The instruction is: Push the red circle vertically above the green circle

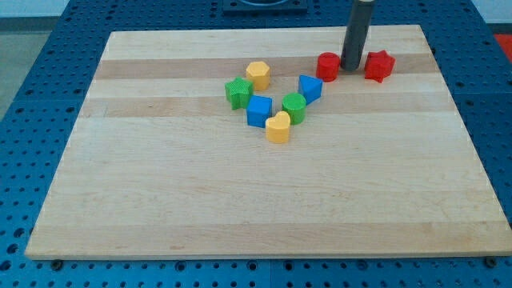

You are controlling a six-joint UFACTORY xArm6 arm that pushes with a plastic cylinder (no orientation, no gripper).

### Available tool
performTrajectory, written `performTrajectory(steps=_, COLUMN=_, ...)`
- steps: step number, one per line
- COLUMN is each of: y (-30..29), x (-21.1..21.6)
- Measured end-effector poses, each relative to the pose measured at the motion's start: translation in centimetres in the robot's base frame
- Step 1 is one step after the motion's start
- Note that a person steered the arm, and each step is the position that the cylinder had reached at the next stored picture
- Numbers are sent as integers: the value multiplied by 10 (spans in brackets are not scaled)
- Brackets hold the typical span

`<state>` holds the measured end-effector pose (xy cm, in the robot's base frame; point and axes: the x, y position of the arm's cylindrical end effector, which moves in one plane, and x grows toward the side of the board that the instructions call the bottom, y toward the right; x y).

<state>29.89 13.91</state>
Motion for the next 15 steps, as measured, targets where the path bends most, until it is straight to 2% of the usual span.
performTrajectory(steps=3, y=-38, x=8)
performTrajectory(steps=15, y=-57, x=8)
